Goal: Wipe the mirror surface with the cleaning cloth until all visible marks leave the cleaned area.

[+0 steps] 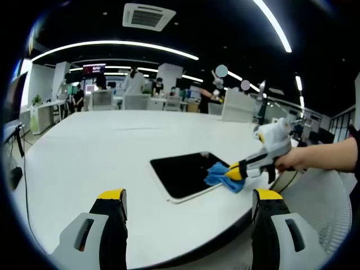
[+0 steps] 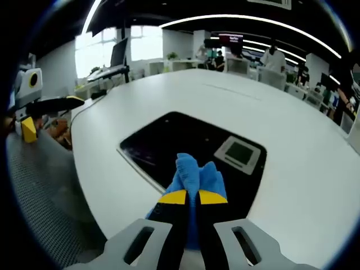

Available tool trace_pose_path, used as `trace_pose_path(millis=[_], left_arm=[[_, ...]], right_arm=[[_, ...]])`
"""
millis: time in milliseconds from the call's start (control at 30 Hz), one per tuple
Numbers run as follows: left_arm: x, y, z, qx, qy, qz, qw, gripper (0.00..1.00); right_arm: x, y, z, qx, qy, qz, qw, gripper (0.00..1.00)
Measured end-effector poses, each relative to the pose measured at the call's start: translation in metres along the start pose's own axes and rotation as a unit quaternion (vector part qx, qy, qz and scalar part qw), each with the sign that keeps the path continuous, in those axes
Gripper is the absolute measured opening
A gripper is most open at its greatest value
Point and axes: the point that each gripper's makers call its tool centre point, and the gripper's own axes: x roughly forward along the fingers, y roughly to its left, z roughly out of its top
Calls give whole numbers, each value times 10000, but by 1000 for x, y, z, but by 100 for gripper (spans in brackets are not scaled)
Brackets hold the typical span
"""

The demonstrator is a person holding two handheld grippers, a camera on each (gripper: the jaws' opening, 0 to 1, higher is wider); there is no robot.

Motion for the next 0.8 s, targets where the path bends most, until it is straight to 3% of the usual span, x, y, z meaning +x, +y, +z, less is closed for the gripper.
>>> trace_pose_path(millis=[400,800], left_arm=[[-1,1,2,6,-72,-11,10000,91],[0,0,3,6,-102,-22,9999,91]], right_arm=[[-14,-24,-13,529,151,-373,9978,0],[-15,-27,-14,699,155,-378,9967,0]])
